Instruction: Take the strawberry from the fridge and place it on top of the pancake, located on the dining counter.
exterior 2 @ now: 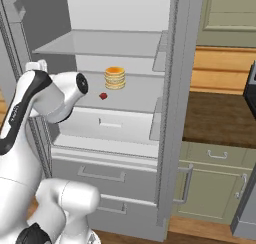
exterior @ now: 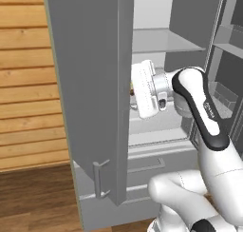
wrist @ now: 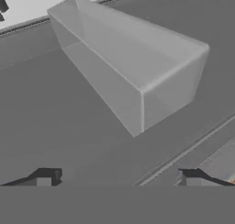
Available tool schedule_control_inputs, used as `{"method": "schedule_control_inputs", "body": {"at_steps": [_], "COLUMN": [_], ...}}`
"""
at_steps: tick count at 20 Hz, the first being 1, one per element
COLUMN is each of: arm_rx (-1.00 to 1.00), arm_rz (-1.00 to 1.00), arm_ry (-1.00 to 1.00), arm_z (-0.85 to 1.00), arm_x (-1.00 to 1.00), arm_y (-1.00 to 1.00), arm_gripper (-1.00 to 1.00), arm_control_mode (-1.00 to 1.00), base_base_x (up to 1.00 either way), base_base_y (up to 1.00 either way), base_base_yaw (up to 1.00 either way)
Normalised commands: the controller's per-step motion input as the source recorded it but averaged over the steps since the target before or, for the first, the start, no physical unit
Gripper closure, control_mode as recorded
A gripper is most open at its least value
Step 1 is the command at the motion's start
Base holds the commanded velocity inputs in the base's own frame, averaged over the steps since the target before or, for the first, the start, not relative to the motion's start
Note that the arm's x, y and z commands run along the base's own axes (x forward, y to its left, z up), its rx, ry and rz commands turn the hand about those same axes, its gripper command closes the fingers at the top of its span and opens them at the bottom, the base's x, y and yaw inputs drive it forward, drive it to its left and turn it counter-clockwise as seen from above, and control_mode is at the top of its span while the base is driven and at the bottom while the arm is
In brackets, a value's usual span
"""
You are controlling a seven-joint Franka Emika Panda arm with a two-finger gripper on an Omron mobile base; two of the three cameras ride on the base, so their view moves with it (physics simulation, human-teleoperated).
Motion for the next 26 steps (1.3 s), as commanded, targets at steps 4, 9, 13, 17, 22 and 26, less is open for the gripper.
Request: {"method": "schedule_control_inputs", "body": {"at_steps": [4,9,13,17,22,26], "arm_rx": [0.00,0.00,0.01,0.00,0.00,0.00], "arm_rz": [0.00,0.00,0.00,0.00,0.00,0.00], "arm_ry": [0.00,0.00,0.00,0.00,0.03,0.04], "arm_z": [-0.21,-0.07,0.00,0.00,0.00,0.00], "arm_x": [-0.25,-0.17,-0.04,0.00,0.00,0.00], "arm_y": [0.62,0.83,0.70,0.56,0.55,0.64], "arm_gripper": [-1.00,-1.00,-1.00,-1.00,-1.00,-1.00], "arm_control_mode": [-1.00,-1.00,-1.00,-1.00,-1.00,-1.00], "base_base_x": [0.00,0.00,0.00,0.00,0.00,0.00], "base_base_y": [0.00,0.00,0.00,0.00,0.00,0.00], "base_base_yaw": [0.00,0.00,0.00,0.00,0.00,0.00]}}
